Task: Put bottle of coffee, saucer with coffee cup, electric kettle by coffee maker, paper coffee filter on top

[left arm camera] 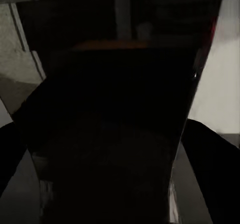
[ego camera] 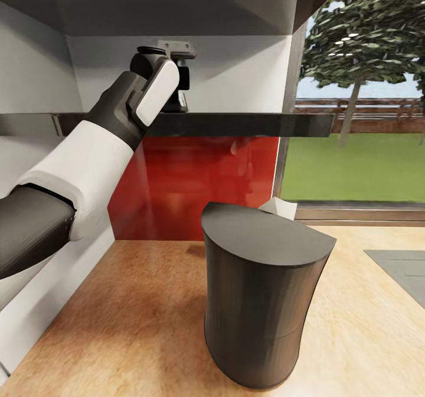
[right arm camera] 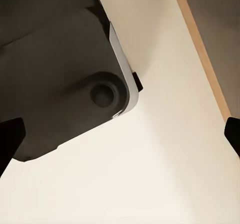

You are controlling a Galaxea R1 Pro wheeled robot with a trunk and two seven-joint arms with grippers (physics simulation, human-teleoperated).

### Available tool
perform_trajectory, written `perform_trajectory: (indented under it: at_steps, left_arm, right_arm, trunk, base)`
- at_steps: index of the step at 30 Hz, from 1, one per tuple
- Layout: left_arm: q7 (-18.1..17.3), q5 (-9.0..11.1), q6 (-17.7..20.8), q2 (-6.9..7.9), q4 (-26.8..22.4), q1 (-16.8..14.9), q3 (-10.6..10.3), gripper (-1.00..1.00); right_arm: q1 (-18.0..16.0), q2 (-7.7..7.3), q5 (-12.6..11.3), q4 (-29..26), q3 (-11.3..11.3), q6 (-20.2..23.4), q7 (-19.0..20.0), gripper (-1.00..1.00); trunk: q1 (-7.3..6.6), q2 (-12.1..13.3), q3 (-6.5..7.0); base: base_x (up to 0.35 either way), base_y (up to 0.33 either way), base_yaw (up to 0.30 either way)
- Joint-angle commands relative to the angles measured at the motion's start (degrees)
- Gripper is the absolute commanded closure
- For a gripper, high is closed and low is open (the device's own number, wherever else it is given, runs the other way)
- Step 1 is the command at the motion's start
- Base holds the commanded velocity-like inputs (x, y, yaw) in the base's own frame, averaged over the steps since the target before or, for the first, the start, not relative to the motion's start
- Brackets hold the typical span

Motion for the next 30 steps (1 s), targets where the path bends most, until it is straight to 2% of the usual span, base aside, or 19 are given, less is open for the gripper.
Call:
perform_trajectory:
  at_steps: [1,11,14,18,30]
  left_arm:
    - [0.52,0.54,0.09,0.04,-0.04,-0.07,-0.2,1.0]
    - [0.52,0.53,0.09,-0.03,-0.61,-0.08,-0.17,1.0]
    - [0.46,0.51,0.11,-0.03,-0.97,-0.09,0.71,1.0]
    - [0.36,0.47,0.38,-0.03,-3.65,-0.11,3.44,1.0]
    - [0.35,0.46,0.61,-0.03,-6.92,-0.11,4.02,1.0]
  right_arm:
    - [-0.08,0.01,0.57,0.13,-0.38,-0.33,0.02,-1.0]
    - [-0.08,0.01,0.57,0.12,-0.39,-0.34,0.04,-1.0]
    - [-0.08,0.01,0.57,0.13,-0.38,-0.34,0.04,-1.0]
    - [-0.08,0.01,0.57,0.12,-0.39,-0.34,0.04,-1.0]
    - [-0.08,0.01,0.57,0.14,-0.41,-0.38,0.01,-1.0]
  trunk:
    - [0.01,-0.08,-0.1]
    - [0.01,-0.08,-0.1]
    - [0.01,-0.08,-0.1]
    - [0.01,-0.08,-0.1]
    - [0.01,-0.08,-0.1]
  base:
    - [0.0,0.0,0.0]
    - [0.0,0.0,0.0]
    - [0.0,0.0,0.0]
    - [0.0,0.0,0.0]
    - [0.0,0.0,0.0]
